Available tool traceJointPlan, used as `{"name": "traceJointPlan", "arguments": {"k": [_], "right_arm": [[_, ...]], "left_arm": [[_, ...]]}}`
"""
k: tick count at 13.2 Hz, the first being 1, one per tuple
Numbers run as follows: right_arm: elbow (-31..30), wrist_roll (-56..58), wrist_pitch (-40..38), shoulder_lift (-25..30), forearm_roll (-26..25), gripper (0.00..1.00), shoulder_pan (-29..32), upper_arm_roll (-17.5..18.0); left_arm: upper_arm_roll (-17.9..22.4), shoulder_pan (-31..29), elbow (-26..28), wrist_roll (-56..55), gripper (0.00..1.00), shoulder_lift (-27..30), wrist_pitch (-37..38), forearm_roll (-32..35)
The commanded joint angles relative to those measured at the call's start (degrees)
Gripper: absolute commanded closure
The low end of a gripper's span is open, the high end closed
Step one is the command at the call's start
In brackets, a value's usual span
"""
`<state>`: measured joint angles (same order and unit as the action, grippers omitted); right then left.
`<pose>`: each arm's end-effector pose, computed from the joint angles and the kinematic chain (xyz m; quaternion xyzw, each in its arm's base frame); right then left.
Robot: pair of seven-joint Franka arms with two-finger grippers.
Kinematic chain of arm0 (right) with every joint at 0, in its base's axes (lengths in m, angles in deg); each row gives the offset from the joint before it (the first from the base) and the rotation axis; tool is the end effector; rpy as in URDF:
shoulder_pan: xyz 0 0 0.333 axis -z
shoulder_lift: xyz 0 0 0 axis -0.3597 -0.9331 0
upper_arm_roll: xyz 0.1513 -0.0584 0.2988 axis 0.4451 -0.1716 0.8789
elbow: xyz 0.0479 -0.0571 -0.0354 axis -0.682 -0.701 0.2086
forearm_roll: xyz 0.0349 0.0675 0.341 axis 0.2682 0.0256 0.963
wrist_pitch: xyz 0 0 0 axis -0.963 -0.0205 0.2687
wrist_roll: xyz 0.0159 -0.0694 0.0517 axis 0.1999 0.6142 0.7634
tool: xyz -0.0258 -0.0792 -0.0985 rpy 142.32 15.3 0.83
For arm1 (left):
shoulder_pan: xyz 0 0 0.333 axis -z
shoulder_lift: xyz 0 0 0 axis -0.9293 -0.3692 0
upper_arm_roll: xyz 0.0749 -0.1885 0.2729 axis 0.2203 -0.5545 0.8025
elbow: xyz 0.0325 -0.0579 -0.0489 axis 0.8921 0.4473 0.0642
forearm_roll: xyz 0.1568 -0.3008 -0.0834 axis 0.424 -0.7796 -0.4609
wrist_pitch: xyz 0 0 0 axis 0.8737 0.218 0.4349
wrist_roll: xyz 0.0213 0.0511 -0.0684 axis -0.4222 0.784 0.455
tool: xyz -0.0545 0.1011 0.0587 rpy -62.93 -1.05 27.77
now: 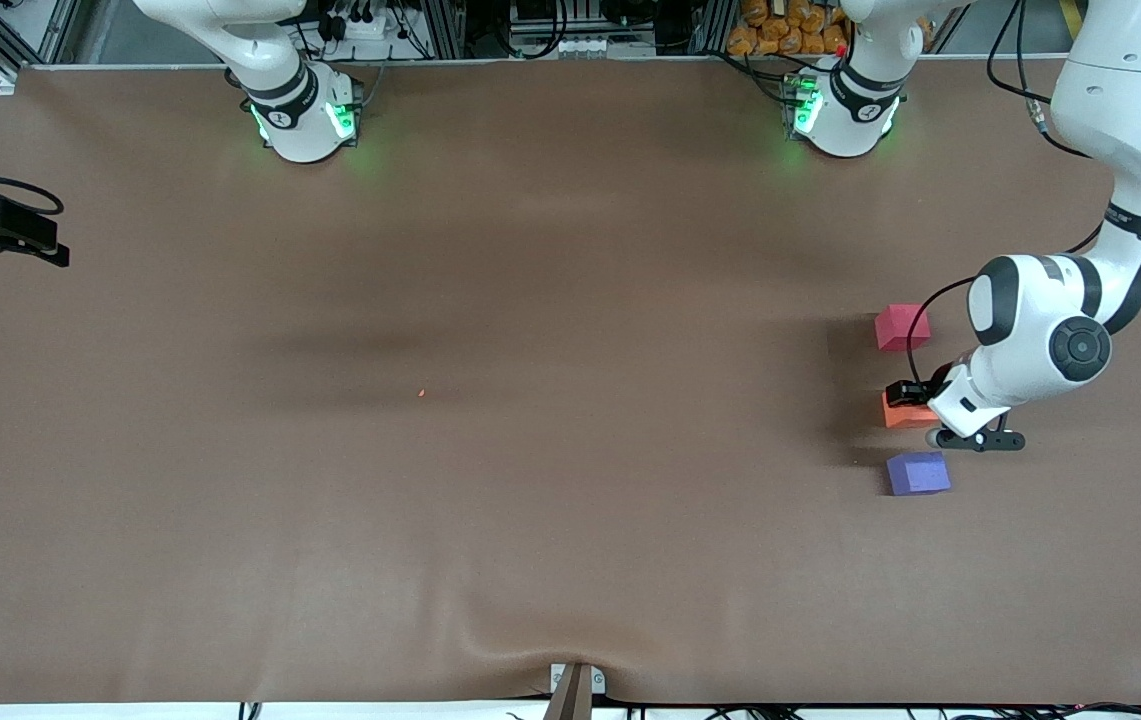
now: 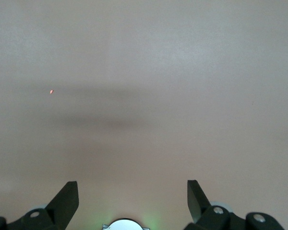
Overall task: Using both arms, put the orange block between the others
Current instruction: 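Lower the orange cube between the pink and blue cubes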
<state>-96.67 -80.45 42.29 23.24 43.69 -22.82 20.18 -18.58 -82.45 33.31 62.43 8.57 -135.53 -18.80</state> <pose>0.5160 -0.0323 0.6315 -0.9970 -0.0444 0.0625 0.0055 0.5786 0.0255 0.2436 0.9985 -0.0216 -0.0486 0.0154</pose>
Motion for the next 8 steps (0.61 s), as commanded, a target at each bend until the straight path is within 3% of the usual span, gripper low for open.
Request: {"name": "traceJointPlan", "arguments": {"k": [1,8], "right_arm": [[0.53,0.59,-0.06,-0.11,-1.14,0.00,0.06,0.11],[0.53,0.59,0.02,-0.20,-1.22,0.00,0.06,0.11]], "left_arm": [[-0.34,0.49,-7.01,1.01,0.00,-0.07,8.14,-0.60],[-2.89,-0.12,-25.47,1.18,0.00,2.21,27.83,-0.77]]}}
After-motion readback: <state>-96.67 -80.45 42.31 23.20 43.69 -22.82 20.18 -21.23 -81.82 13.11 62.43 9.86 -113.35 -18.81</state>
